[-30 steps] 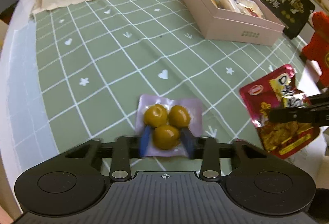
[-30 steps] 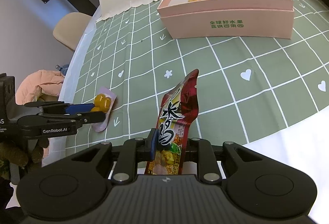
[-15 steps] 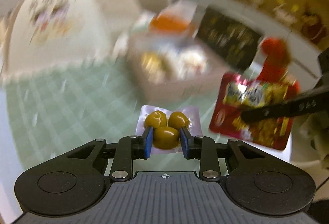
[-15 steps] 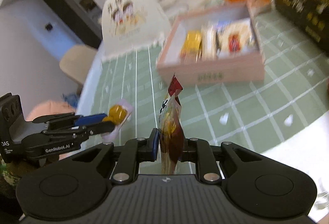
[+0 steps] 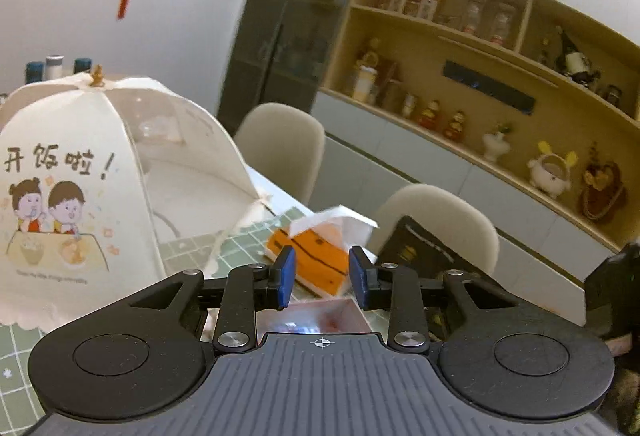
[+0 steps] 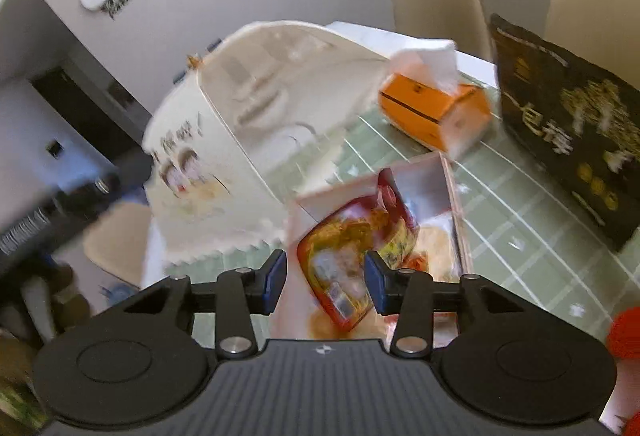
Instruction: Organize snacks
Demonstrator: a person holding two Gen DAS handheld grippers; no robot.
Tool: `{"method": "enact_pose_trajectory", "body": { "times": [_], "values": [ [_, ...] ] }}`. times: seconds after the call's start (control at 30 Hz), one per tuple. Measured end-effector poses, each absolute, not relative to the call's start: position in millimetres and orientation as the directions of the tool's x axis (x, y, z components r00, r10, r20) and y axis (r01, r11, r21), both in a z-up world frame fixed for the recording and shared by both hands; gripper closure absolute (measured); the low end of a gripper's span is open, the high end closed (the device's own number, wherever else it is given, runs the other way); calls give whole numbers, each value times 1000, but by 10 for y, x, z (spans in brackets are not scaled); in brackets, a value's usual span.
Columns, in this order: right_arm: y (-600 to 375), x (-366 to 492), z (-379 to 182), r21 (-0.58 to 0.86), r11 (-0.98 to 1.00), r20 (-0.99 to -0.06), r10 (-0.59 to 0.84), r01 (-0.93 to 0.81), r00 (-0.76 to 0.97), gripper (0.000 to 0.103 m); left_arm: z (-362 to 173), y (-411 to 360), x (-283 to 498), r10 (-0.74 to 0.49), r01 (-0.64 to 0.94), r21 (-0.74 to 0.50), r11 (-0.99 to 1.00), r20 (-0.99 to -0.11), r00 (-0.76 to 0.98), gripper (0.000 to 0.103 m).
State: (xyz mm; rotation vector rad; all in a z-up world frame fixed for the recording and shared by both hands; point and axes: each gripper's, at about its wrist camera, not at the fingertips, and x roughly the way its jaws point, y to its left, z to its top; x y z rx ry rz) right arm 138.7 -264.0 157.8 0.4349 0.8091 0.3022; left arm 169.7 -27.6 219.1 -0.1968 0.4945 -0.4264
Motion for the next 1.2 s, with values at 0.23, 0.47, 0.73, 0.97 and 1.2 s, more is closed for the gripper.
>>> {"method": "enact_pose_trajectory", "body": {
  "times": [0.23, 0.47, 0.73, 0.97, 1.2],
  "values": [
    [-2375, 888, 1248, 242, 957, -689, 287, -163, 666, 52, 1639, -248, 1180, -358, 294, -204, 934, -532, 768, 70],
    [-1956, 501, 417, 106, 989, -708, 149, -104, 690, 44, 521, -323, 544, -196, 205, -54, 977, -603, 773, 70],
    [-1760, 253, 15, 86, 992, -645, 124, -89, 754, 30, 54, -333, 286, -160, 187, -21, 982, -624, 765, 69],
    [-1779, 220, -47, -2, 1000, -638, 2, -4, 770, 3, 18, -358, 354, -132, 172, 10, 985, -595, 793, 67],
    [-1805, 182, -117, -15, 999, -604, -36, 34, 797, 0, 19, -365, 367, -135, 178, 13, 984, -596, 792, 67]
  ]
}}
